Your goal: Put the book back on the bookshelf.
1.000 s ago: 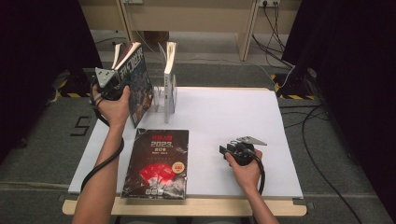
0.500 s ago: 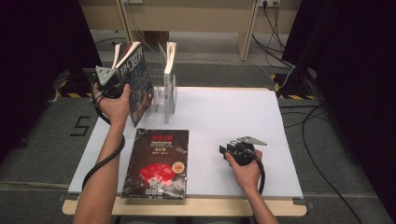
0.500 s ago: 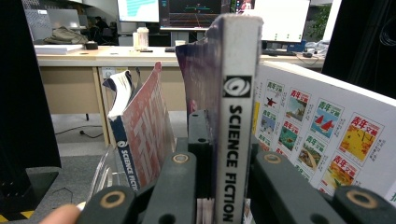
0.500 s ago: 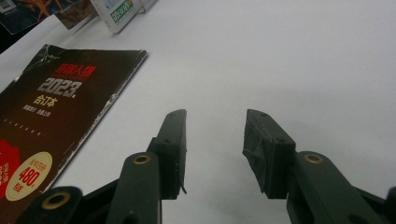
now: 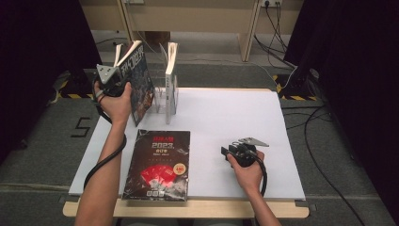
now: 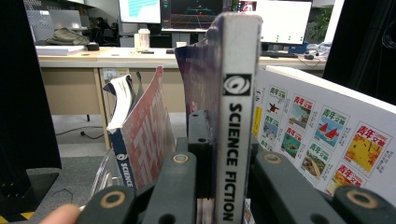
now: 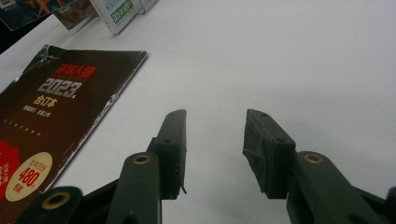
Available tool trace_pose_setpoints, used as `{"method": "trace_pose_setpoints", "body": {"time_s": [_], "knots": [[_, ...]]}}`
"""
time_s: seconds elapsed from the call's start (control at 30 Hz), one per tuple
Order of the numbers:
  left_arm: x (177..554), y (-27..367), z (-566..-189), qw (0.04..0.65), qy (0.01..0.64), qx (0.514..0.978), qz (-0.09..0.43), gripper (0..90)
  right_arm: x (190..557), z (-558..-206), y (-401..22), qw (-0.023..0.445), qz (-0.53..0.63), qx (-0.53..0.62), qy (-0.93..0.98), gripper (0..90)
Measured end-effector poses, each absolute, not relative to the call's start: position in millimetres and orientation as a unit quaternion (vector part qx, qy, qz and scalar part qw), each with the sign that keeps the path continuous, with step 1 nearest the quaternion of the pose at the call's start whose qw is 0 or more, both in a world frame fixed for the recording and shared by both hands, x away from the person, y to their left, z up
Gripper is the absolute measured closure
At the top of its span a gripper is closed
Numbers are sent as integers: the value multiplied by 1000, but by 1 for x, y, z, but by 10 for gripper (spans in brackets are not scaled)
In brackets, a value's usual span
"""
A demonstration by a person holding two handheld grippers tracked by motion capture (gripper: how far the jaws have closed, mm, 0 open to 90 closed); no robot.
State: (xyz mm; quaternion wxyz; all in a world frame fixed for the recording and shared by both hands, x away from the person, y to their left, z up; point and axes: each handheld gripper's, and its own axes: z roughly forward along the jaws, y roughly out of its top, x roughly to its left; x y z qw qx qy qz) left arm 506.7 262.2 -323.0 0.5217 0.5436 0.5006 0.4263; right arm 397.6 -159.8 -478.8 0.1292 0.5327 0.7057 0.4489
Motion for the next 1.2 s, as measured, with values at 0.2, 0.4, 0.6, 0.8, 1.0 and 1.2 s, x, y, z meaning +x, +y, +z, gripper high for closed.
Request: {"method": "trace_pose_setpoints", "body": {"time_s": [0.2, 0.4, 0.6, 0.8, 1.0, 1.2], "knots": [[510, 261, -323, 520, 501, 545, 427, 822, 398, -479, -160, 130, 450, 533, 705, 596], [515, 260, -322, 519, 500, 546, 428, 822, 398, -479, -161, 129, 450, 533, 704, 596], [520, 261, -321, 516, 501, 546, 429, 822, 398, -479, -160, 129, 449, 533, 706, 596], [526, 262, -324, 512, 506, 543, 433, 822, 398, -479, -160, 128, 448, 532, 707, 596], [532, 259, -328, 509, 506, 545, 434, 822, 398, -479, -160, 128, 449, 532, 706, 595], [537, 257, -328, 509, 503, 546, 436, 822, 398, -479, -161, 127, 449, 533, 706, 596]]}}
